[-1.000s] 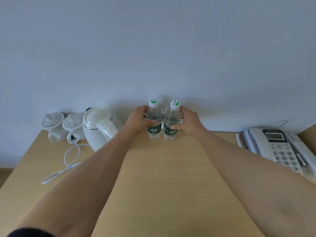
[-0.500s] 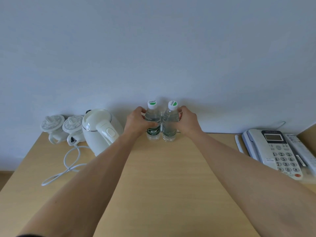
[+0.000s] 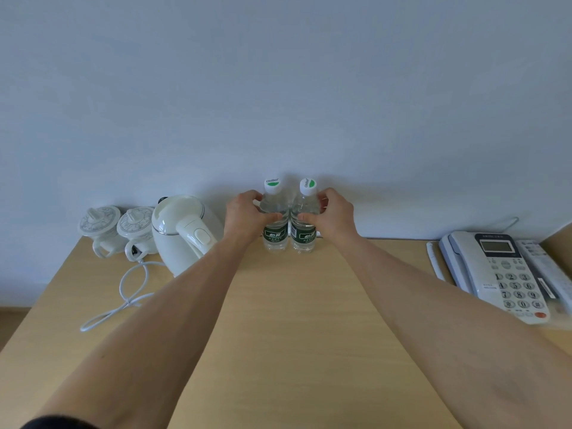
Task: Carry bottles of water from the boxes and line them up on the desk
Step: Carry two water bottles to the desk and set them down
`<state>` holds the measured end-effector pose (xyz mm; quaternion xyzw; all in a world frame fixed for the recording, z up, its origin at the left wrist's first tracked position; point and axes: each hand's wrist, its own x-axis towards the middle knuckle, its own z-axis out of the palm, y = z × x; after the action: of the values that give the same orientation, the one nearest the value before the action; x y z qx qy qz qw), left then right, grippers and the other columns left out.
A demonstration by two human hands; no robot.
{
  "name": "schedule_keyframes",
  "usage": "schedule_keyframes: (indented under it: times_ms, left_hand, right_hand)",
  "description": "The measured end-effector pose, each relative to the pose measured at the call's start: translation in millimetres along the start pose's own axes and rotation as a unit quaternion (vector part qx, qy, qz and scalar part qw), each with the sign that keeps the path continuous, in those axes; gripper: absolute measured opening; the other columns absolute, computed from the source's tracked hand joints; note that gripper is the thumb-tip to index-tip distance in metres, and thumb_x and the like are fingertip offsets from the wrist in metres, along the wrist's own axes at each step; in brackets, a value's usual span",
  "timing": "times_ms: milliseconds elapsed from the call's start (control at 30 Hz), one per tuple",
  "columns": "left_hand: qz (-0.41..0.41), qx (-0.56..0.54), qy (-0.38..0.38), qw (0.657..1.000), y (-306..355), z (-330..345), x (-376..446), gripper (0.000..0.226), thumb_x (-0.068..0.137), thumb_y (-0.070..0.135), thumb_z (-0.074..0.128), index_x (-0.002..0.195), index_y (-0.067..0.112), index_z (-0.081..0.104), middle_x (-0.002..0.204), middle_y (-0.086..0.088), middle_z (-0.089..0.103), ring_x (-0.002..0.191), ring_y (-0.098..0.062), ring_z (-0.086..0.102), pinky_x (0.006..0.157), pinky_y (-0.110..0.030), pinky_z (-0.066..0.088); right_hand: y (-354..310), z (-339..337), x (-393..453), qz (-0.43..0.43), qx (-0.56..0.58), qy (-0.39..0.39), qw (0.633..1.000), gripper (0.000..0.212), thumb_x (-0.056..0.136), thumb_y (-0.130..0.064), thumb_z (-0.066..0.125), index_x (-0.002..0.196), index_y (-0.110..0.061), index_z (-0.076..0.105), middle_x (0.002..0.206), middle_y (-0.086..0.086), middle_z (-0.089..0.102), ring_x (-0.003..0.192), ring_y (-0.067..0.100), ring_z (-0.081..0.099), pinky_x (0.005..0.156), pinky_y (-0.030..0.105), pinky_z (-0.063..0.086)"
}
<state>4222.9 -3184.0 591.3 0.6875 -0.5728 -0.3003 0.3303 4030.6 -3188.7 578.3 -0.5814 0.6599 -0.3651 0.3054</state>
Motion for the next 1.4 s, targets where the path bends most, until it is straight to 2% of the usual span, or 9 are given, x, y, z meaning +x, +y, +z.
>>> schedule_keyframes:
  times_ms: [167, 333, 433, 533, 667, 833, 1033, 1200, 1400]
  left_hand:
    - [0.001, 0.002, -0.003, 1.000, 0, -1, 0, 0.052, 0.069, 0.024, 0.092, 0.113, 0.010, 0.068, 0.072, 0.007, 0.063, 0.061, 0.001, 0.058, 0.040, -0.004, 0.038]
    - [-0.003, 0.023, -0.010, 1.000, 1, -2, 2, 0.055, 0.069, 0.028, 0.092, 0.116, 0.013, 0.069, 0.085, -0.001, 0.068, 0.066, 0.000, 0.058, 0.042, -0.008, 0.037]
    - [-0.001, 0.033, -0.019, 0.999, 0, -4, 3, 0.053, 0.071, 0.028, 0.090, 0.118, 0.014, 0.070, 0.089, -0.003, 0.071, 0.070, -0.007, 0.062, 0.048, -0.010, 0.036]
    - [-0.003, 0.044, -0.027, 0.999, 0, -6, 5, 0.054, 0.073, 0.028, 0.089, 0.120, 0.013, 0.069, 0.097, -0.006, 0.073, 0.082, -0.017, 0.066, 0.057, -0.017, 0.041]
    - [-0.011, 0.050, -0.031, 0.998, 0, -7, 6, 0.060, 0.073, 0.030, 0.089, 0.125, 0.013, 0.066, 0.104, -0.007, 0.073, 0.095, -0.022, 0.067, 0.074, -0.029, 0.047]
    - [-0.010, 0.060, -0.028, 0.998, 4, -8, 4, 0.070, 0.071, 0.037, 0.089, 0.131, 0.014, 0.063, 0.112, -0.009, 0.070, 0.106, -0.025, 0.065, 0.088, -0.036, 0.053]
    - [-0.004, 0.059, -0.025, 0.998, 5, -10, 1, 0.058, 0.073, 0.034, 0.088, 0.124, 0.014, 0.068, 0.107, -0.010, 0.071, 0.102, -0.026, 0.066, 0.088, -0.038, 0.054]
    - [-0.008, 0.064, -0.019, 0.998, 6, -11, 0, 0.059, 0.072, 0.036, 0.088, 0.123, 0.014, 0.068, 0.108, -0.010, 0.070, 0.101, -0.025, 0.065, 0.084, -0.034, 0.052]
    - [-0.011, 0.070, -0.025, 0.997, 9, -13, -1, 0.061, 0.073, 0.036, 0.088, 0.125, 0.013, 0.066, 0.112, -0.011, 0.069, 0.107, -0.026, 0.064, 0.090, -0.039, 0.053]
  right_hand:
    - [-4, 4, 0, 0.005, 0.003, -0.007, 1.000, 0.058, 0.067, -0.022, 0.091, 0.113, -0.013, 0.058, 0.100, -0.005, 0.061, 0.093, 0.017, 0.060, 0.080, 0.024, 0.043]
    - [-5, 0, 1, 0.014, -0.007, -0.016, 1.000, 0.059, 0.066, -0.023, 0.091, 0.114, -0.012, 0.058, 0.102, -0.003, 0.062, 0.093, 0.016, 0.060, 0.080, 0.023, 0.043]
    - [-7, 0, 2, 0.019, -0.016, -0.016, 1.000, 0.058, 0.065, -0.026, 0.092, 0.110, -0.012, 0.057, 0.102, 0.000, 0.064, 0.089, 0.016, 0.060, 0.075, 0.023, 0.042]
    - [-10, 3, 2, 0.028, -0.028, -0.011, 0.999, 0.060, 0.064, -0.031, 0.092, 0.108, -0.012, 0.056, 0.100, 0.004, 0.063, 0.089, 0.020, 0.060, 0.074, 0.026, 0.044]
    - [-11, 3, 1, 0.029, -0.033, -0.013, 0.999, 0.062, 0.064, -0.033, 0.092, 0.109, -0.012, 0.055, 0.101, 0.006, 0.063, 0.092, 0.021, 0.060, 0.074, 0.027, 0.042]
    - [-12, -5, 0, 0.019, -0.027, -0.031, 0.999, 0.054, 0.067, -0.030, 0.090, 0.108, -0.017, 0.057, 0.093, -0.003, 0.060, 0.078, 0.007, 0.056, 0.058, 0.012, 0.036]
    - [-17, -10, 2, 0.014, -0.041, -0.043, 0.998, 0.050, 0.069, -0.027, 0.090, 0.108, -0.012, 0.062, 0.097, 0.001, 0.062, 0.089, 0.018, 0.059, 0.077, 0.027, 0.046]
    - [-19, -8, 1, 0.027, -0.045, -0.037, 0.998, 0.052, 0.069, -0.028, 0.090, 0.110, -0.011, 0.061, 0.105, 0.004, 0.063, 0.095, 0.020, 0.061, 0.080, 0.029, 0.047]
    - [-21, -4, -1, 0.039, -0.049, -0.031, 0.998, 0.052, 0.070, -0.029, 0.089, 0.110, -0.012, 0.060, 0.109, 0.005, 0.063, 0.093, 0.020, 0.059, 0.077, 0.029, 0.044]
